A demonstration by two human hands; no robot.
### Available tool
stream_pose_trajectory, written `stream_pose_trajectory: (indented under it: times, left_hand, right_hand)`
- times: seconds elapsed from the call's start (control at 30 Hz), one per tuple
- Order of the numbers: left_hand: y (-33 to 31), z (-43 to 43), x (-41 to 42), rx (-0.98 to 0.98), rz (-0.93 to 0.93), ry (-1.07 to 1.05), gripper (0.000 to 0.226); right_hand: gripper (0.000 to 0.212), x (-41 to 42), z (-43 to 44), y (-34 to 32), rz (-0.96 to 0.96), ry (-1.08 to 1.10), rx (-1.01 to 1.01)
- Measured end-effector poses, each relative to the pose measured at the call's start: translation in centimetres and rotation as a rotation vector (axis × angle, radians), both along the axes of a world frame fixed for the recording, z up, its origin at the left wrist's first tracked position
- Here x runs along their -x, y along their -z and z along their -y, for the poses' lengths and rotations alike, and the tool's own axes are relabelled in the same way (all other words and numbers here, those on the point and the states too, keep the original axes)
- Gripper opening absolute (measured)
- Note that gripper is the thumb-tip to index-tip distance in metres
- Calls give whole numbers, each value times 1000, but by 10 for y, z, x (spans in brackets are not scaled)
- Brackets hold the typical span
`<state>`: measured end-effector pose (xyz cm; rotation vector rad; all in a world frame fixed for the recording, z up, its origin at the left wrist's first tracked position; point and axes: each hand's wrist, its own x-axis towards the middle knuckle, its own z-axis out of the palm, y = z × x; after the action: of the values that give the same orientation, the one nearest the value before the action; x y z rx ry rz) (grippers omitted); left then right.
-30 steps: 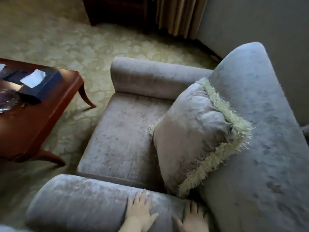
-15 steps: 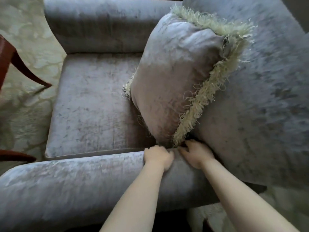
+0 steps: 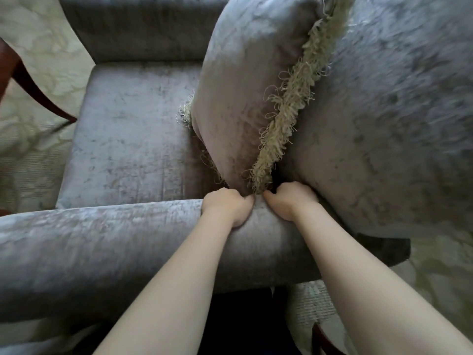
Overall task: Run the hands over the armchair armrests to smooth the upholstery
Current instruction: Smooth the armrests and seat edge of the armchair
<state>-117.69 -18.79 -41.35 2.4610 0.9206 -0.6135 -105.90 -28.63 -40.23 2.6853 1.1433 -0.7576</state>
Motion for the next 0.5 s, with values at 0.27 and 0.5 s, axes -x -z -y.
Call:
stream_pose_trajectory:
  times: [0.27,0.5]
  left_hand:
    - [-1,1,1,23,-15,26,55]
    - [-8,-44,51,89,-173,30,60]
  right_hand:
    - [53,7,11,1,20,-20,-29]
    - [40,45,-65,-17,-19,-18,467]
